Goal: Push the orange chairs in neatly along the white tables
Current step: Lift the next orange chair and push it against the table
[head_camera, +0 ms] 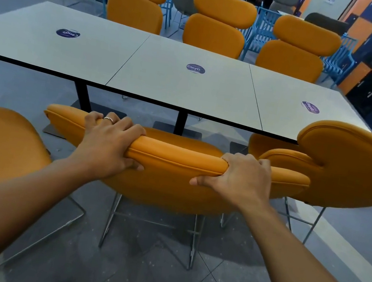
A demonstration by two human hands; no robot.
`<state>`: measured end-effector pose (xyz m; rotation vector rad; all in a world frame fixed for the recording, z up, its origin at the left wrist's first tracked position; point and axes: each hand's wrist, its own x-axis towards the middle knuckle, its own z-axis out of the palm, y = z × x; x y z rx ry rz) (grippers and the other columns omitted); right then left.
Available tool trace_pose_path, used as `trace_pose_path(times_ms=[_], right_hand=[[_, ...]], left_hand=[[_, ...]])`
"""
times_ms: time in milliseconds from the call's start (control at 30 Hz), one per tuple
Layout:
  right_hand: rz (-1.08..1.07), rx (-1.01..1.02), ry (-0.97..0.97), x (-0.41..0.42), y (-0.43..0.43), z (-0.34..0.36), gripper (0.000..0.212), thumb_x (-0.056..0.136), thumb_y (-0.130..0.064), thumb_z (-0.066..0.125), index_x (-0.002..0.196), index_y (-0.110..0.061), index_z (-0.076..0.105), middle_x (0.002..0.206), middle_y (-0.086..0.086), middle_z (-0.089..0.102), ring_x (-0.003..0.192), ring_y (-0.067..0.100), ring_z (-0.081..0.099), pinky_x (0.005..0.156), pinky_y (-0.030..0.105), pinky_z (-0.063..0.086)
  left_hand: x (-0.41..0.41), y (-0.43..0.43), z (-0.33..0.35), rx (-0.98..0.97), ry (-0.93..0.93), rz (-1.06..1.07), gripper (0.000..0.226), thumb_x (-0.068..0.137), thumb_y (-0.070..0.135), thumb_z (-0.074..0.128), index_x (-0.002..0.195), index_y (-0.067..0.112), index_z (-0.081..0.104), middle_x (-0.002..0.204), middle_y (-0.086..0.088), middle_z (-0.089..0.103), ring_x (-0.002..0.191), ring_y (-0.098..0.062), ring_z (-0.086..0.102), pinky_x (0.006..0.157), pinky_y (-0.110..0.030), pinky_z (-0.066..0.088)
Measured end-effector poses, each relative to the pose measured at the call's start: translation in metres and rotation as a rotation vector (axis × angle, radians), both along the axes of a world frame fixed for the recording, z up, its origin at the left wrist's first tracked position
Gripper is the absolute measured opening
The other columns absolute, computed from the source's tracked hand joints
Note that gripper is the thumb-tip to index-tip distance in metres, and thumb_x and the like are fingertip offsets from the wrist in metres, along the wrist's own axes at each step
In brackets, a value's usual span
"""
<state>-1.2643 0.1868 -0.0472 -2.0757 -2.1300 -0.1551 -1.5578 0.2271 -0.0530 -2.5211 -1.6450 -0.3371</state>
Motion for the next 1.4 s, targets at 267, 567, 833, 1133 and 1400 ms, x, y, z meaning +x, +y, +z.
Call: trace_pose_path(times_ms=[267, 567, 833, 1133, 1400], right_hand=[[-0.026, 0.090, -0.032, -0.013, 0.024, -0.007, 0.087, 0.060, -0.104, 0.026, 0.092, -0.033, 0.064, 0.092, -0.008, 0.068, 0.088, 0.016, 0.059, 0.086, 0.042, 0.042], [-0.019, 0.062, -0.016, 0.004, 0.061, -0.006, 0.085, 0.057, -0.104, 0.025, 0.093, -0.036, 0.062, 0.091, -0.009, 0.065, 0.089, 0.017, 0.057, 0.083, 0.042, 0.040], [-0.010, 0.124, 0.032, 0.027, 0.100, -0.011, 0.081, 0.059, -0.103, 0.029, 0.088, -0.036, 0.064, 0.082, -0.014, 0.057, 0.083, 0.012, 0.052, 0.078, 0.038, 0.038], [-0.010, 0.141, 0.013, 0.035, 0.156, -0.012, 0.085, 0.053, -0.107, 0.029, 0.086, -0.037, 0.064, 0.082, -0.010, 0.065, 0.082, 0.016, 0.057, 0.078, 0.038, 0.037], [-0.016, 0.136, -0.013, 0.049, 0.196, -0.010, 0.094, 0.051, -0.108, 0.027, 0.094, -0.034, 0.067, 0.087, -0.006, 0.067, 0.088, 0.021, 0.060, 0.080, 0.041, 0.037]], left_hand=[[-0.013, 0.038, 0.000, -0.009, -0.027, -0.029, 0.068, 0.069, 0.070, 0.065, 0.126, 0.038, 0.047, 0.120, 0.002, 0.054, 0.116, -0.031, 0.045, 0.102, -0.054, 0.019], [0.006, 0.066, -0.005, 0.011, -0.085, -0.018, 0.067, 0.065, 0.071, 0.067, 0.121, 0.039, 0.048, 0.118, 0.004, 0.055, 0.116, -0.029, 0.044, 0.103, -0.053, 0.018], [0.025, 0.104, -0.009, 0.027, -0.091, -0.020, 0.068, 0.066, 0.072, 0.065, 0.123, 0.040, 0.046, 0.118, 0.005, 0.054, 0.117, -0.028, 0.044, 0.101, -0.053, 0.019], [0.035, 0.158, -0.009, 0.034, -0.086, 0.000, 0.069, 0.065, 0.071, 0.066, 0.123, 0.037, 0.049, 0.119, 0.003, 0.055, 0.116, -0.029, 0.044, 0.099, -0.052, 0.020], [0.048, 0.194, -0.009, 0.046, -0.098, -0.002, 0.065, 0.067, 0.071, 0.066, 0.121, 0.037, 0.050, 0.117, 0.002, 0.055, 0.116, -0.030, 0.045, 0.100, -0.054, 0.019]])
